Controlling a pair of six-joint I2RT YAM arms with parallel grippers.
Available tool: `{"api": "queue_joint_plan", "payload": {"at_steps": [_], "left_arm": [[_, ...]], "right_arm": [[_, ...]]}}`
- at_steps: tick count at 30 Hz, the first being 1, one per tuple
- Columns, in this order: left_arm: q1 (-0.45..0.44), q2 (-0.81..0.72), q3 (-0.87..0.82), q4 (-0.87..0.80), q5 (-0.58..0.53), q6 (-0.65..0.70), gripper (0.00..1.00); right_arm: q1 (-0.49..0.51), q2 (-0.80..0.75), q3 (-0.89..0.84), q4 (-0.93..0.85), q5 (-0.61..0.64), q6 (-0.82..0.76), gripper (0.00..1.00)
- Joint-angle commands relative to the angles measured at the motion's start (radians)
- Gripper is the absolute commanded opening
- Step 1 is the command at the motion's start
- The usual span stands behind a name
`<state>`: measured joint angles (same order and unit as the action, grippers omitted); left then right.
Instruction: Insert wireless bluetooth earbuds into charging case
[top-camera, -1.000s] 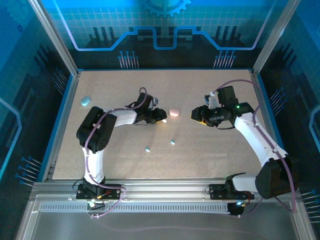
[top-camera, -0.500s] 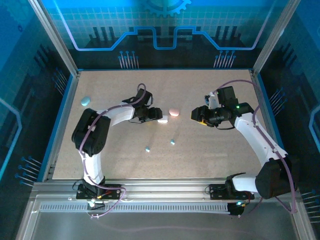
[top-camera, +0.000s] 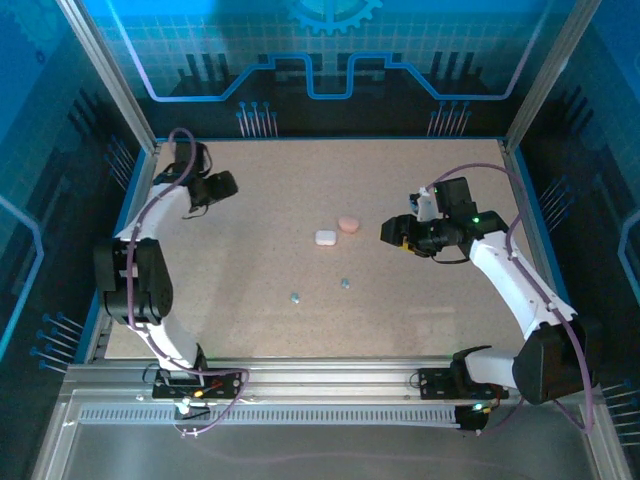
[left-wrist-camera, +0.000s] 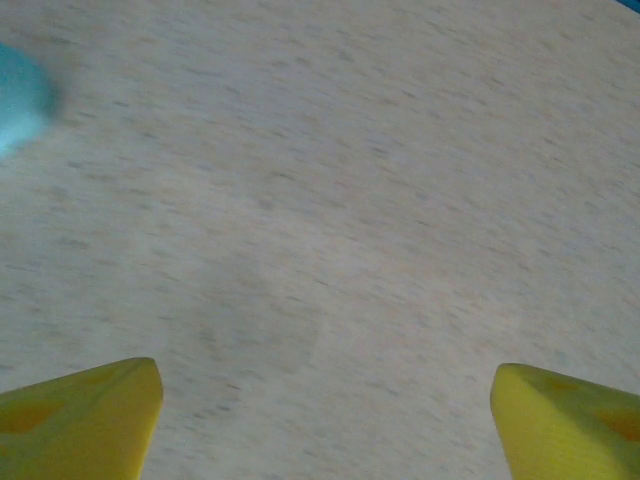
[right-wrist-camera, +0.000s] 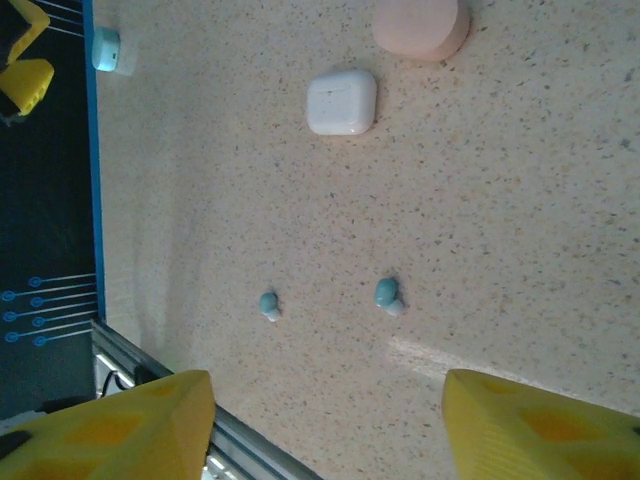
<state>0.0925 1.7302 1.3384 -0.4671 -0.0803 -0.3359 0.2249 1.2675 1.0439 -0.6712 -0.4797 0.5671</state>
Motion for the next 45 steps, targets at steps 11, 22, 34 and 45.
{"api": "queue_joint_plan", "payload": {"at_steps": [11,22,34,45], "left_arm": [[0.196,0.218,0.19,-0.023,0.024,0.313,0.94],[0.295,0.391,0.354,-0.072,0.122,0.453,0.91],[0.312,0.553,0.523,-0.11,0.192,0.548,0.84],[0.312,0.681,0.719,-0.278,0.2,0.58,0.79]], "right_arm": [[0.129,0.047,0.033,0.128,-0.017,-0.019,0.87],[0.182,0.222,0.162,0.074,-0.044,-0.044,0.91],[0.189,0.297,0.237,0.023,-0.051,-0.056,0.92],[0.197,0.319,0.258,0.006,-0.045,-0.05,0.93]]}}
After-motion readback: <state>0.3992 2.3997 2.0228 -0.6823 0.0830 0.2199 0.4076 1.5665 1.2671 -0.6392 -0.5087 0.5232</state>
